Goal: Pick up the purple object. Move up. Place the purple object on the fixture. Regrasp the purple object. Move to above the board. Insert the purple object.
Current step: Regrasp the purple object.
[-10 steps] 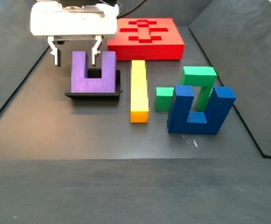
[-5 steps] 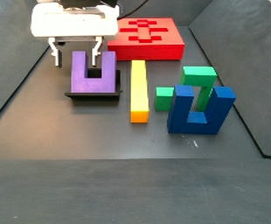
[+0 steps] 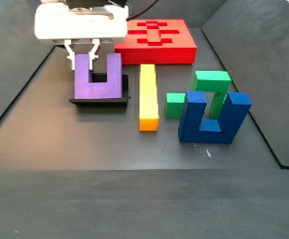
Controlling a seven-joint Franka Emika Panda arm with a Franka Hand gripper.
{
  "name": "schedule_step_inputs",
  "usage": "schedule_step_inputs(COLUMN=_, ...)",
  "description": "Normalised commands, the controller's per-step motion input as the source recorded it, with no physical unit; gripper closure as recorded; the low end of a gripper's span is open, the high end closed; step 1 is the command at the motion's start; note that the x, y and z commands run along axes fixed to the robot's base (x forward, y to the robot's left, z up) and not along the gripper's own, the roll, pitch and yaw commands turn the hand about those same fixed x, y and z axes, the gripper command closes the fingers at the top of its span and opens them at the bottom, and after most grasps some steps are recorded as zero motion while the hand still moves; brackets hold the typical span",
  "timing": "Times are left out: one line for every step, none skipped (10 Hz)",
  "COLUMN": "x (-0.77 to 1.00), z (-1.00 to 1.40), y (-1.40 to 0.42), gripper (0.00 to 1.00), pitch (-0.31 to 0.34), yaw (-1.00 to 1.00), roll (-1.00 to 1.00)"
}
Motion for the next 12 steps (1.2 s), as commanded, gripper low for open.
schedule_step_inputs(x=0.0, z=0.0, y=0.0, gripper=1.0, pitch=0.0, yaw=0.0, roll=0.0)
schedule_step_inputs(x=0.0, z=0.0, y=0.0, gripper=1.0, pitch=0.0, yaw=0.0, roll=0.0)
schedule_step_inputs(x=0.0, z=0.0, y=0.0, gripper=1.0, pitch=0.0, yaw=0.0, roll=0.0)
schedule_step_inputs(x=0.0, z=0.0, y=0.0, gripper=1.0, pitch=0.0, yaw=0.0, roll=0.0)
schedule_step_inputs(x=0.0, z=0.0, y=0.0, gripper=1.0, pitch=0.0, yaw=0.0, roll=0.0)
schedule_step_inputs(x=0.0, z=0.0, y=0.0, gripper=1.0, pitch=0.0, yaw=0.0, roll=0.0)
schedule_step_inputs(x=0.0, z=0.0, y=0.0, gripper=1.0, pitch=0.0, yaw=0.0, roll=0.0)
schedule_step_inputs(x=0.0, z=0.0, y=0.0, gripper=1.0, pitch=0.0, yaw=0.0, roll=0.0)
schedule_step_inputs(x=0.0, z=0.0, y=0.0, gripper=1.0, pitch=0.0, yaw=0.0, roll=0.0)
schedule_step_inputs(x=0.0, z=0.0, y=0.0, gripper=1.0, pitch=0.0, yaw=0.0, roll=0.0)
schedule_step_inputs(x=0.0, z=0.0, y=0.0, gripper=1.0, pitch=0.0, yaw=0.0, roll=0.0)
schedule_step_inputs(x=0.0, z=0.0, y=0.0, gripper=1.0, pitch=0.0, yaw=0.0, roll=0.0)
